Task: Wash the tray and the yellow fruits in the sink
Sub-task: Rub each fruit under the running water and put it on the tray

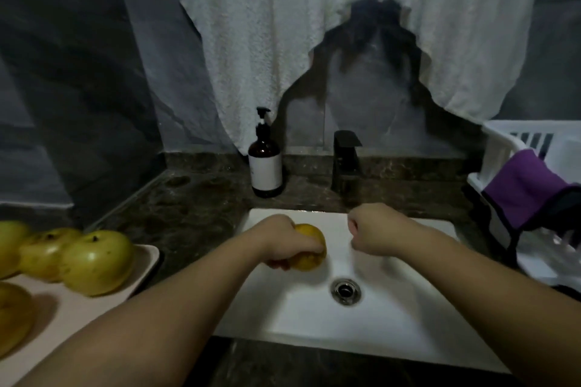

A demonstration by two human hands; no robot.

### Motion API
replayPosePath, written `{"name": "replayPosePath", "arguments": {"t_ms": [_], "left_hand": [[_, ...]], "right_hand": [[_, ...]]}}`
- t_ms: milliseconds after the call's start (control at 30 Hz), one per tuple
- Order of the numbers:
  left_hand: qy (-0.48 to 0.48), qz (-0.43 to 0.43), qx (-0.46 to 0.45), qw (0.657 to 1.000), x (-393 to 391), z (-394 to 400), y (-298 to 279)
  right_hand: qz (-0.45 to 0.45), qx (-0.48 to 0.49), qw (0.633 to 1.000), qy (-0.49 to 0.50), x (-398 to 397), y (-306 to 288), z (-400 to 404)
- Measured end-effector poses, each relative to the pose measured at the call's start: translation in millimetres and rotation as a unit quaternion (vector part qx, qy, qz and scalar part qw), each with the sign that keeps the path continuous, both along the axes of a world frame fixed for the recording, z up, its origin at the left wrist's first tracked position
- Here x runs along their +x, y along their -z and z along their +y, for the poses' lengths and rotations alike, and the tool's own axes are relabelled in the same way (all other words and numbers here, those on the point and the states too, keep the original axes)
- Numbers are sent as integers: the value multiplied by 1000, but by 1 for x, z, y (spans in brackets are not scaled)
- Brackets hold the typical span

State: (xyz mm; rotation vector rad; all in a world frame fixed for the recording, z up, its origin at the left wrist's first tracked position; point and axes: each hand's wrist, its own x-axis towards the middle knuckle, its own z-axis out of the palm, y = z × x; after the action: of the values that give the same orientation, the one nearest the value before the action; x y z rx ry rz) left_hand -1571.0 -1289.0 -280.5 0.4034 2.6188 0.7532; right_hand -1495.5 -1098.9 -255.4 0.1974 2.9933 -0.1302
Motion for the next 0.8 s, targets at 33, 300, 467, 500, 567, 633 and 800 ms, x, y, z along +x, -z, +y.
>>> {"name": "replayPosePath", "arguments": {"t_ms": [33, 300, 467, 500, 567, 633, 800], "left_hand": [[-21, 1, 23, 1000, 0, -10, 0], [-196, -163, 424, 869, -20, -40, -7], [-267, -231, 567, 744, -39, -31, -10], [-280, -238, 584, 724, -41, -29, -10], [-287, -255, 607, 695, -45, -24, -6], [-293, -263, 610, 688, -47, -19, 0], [-293, -245, 606, 698, -43, -8, 13]], "right_hand": [[13, -21, 1000, -3, -1, -2, -9], [109, -406, 906, 41, -60, -63, -67], [66, -605, 784, 122, -119, -109, -82], [64, -608, 780, 132, -129, -116, -83], [64, -598, 784, 152, -150, -125, -82], [47, -581, 796, 164, -168, -128, -83], [-3, -589, 792, 159, -193, -128, -94]]}}
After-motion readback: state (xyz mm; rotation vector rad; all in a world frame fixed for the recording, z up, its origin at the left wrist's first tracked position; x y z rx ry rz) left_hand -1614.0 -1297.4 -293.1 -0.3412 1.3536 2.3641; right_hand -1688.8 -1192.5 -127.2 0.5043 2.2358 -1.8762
